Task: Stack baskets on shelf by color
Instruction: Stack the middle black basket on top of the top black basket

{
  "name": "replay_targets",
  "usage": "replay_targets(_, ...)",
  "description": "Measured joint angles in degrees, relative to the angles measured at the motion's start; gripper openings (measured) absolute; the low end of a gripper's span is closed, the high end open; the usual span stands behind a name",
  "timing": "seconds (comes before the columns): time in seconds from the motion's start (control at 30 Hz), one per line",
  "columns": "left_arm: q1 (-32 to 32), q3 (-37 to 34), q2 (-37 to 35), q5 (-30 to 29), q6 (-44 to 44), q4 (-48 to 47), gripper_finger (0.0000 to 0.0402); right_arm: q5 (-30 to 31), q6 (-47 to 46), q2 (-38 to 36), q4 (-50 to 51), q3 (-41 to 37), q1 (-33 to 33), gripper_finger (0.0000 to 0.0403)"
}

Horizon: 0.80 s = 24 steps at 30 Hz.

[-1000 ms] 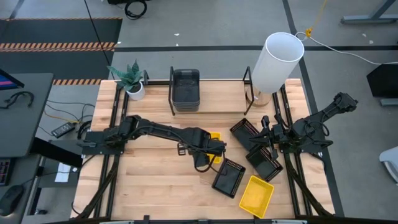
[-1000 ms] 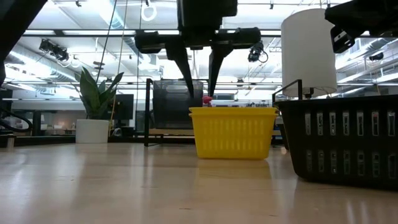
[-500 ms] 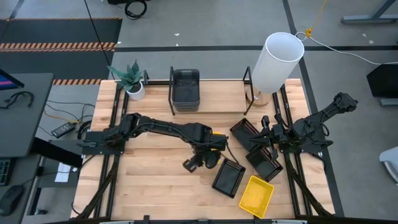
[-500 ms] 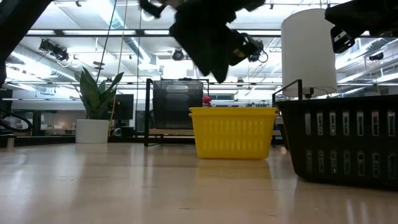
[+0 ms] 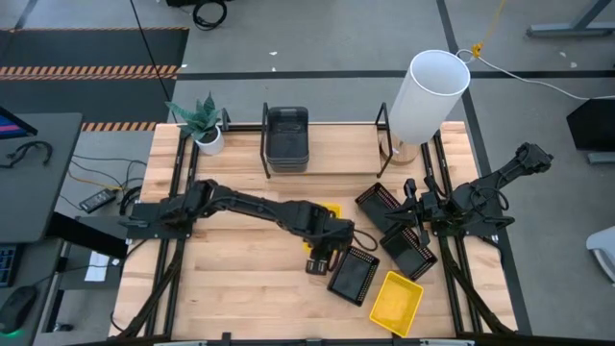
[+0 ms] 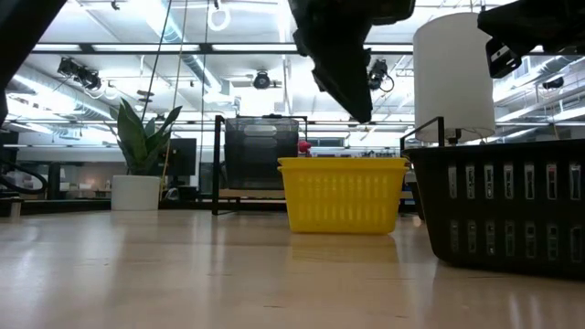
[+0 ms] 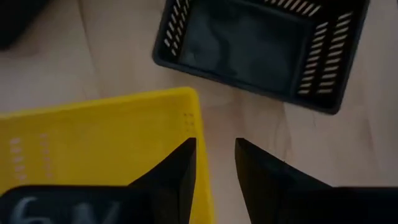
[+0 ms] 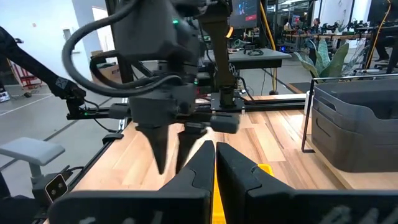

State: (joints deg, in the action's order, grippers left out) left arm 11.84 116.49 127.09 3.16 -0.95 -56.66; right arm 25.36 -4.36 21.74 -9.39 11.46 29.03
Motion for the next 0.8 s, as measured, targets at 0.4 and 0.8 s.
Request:
replay_targets(0.4,7.42,0.0,0.0,-0.31,-6.88,20.65,0.0117,0.0,0.0,0.0,0.0,0.0,-0.02,0.0023)
replay_targets(0.8,9.18,-0.04,4.98,-0.54,-16.37,37.85,0.0117,0.0,0.0,0.0,-0.25,0.0,0.0,0.0023)
